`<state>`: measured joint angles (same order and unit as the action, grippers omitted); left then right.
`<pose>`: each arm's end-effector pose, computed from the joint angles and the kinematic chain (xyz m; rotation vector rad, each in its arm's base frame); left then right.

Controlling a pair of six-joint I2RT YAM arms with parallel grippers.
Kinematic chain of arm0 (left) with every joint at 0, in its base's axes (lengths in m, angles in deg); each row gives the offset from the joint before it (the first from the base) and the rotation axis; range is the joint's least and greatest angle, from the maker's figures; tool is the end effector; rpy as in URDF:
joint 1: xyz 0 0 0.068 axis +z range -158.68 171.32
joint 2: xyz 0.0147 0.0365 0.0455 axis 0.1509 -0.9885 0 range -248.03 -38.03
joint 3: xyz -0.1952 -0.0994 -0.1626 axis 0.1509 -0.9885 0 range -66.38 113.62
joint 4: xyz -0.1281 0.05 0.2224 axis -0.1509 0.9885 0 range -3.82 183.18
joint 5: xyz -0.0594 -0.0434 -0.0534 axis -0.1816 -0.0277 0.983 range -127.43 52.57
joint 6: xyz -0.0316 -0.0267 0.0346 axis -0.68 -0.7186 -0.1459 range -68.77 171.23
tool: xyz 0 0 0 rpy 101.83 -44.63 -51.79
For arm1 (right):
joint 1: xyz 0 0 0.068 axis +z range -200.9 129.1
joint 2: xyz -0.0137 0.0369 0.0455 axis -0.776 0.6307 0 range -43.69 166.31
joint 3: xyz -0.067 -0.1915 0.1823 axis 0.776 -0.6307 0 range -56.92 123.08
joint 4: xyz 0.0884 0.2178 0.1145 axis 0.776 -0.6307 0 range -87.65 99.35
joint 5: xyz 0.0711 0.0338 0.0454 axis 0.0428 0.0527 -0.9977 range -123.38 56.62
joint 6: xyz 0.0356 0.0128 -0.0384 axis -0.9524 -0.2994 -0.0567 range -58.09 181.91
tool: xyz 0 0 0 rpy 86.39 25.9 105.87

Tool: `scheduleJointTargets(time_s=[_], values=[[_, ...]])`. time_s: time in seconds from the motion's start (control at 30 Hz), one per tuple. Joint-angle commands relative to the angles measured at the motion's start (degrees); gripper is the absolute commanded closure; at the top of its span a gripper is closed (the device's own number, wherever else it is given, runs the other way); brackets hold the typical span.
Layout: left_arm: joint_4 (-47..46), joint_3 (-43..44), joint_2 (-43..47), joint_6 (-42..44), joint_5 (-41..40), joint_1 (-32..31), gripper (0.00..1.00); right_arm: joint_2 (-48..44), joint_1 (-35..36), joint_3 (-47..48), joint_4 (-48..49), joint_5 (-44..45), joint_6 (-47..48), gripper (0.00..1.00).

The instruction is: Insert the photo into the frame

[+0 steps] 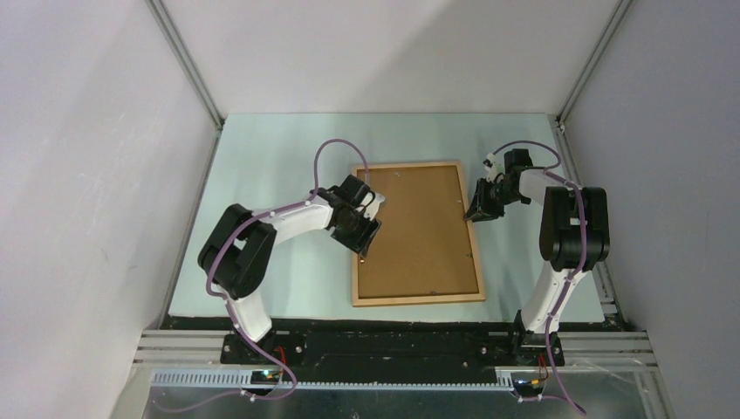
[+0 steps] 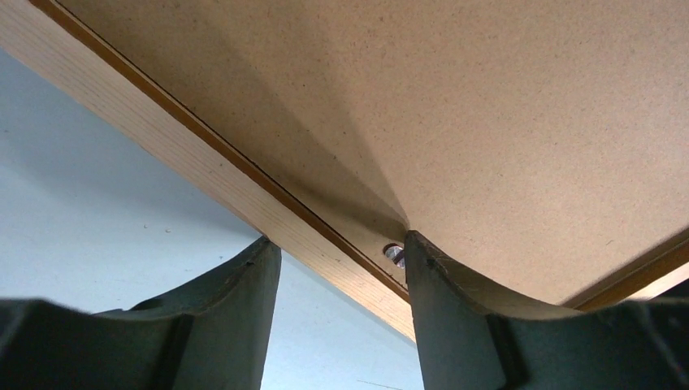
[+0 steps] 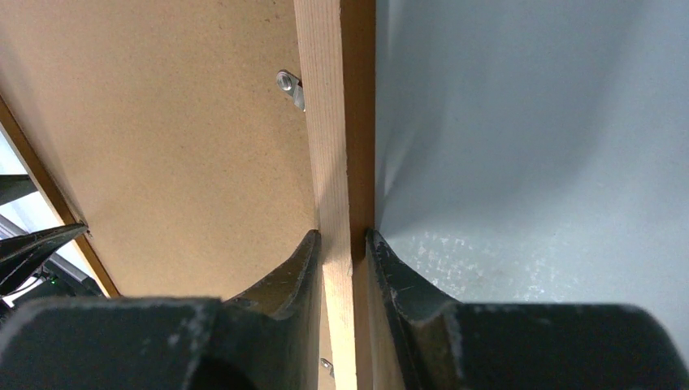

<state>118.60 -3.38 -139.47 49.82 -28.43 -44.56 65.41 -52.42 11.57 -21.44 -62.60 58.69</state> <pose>0.2701 -0.2024 0.1638 0.8812 2.7133 -0.3664 0.3652 0.0077 0.1495 -0.0035 2.7417 0.7204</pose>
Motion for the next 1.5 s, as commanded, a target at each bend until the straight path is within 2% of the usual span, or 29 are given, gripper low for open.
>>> scheduleJointTargets(time_s=[0.0, 0.4, 1.07, 1.47], values=[[0.72, -1.7, 1.54, 3.42, -0.9, -0.73, 0.4, 0.89, -0.85, 1.21, 2.35, 2.41, 0.1, 1.0], [1.19, -2.32, 2.43, 5.65, 1.48, -0.76, 0.45, 0.81, -0.86, 1.23, 2.26, 2.93, 0.46, 1.0], [3.51, -3.01, 4.82, 9.07, 4.13, -1.16, 0.45, 0.78, -0.86, 1.22, 2.31, 3.03, 0.59, 1.0], [3.62, -1.51, 6.19, 8.12, 1.55, -1.02, 0.42, 0.78, -0.68, 1.23, 2.19, 3.01, 0.87, 1.0]])
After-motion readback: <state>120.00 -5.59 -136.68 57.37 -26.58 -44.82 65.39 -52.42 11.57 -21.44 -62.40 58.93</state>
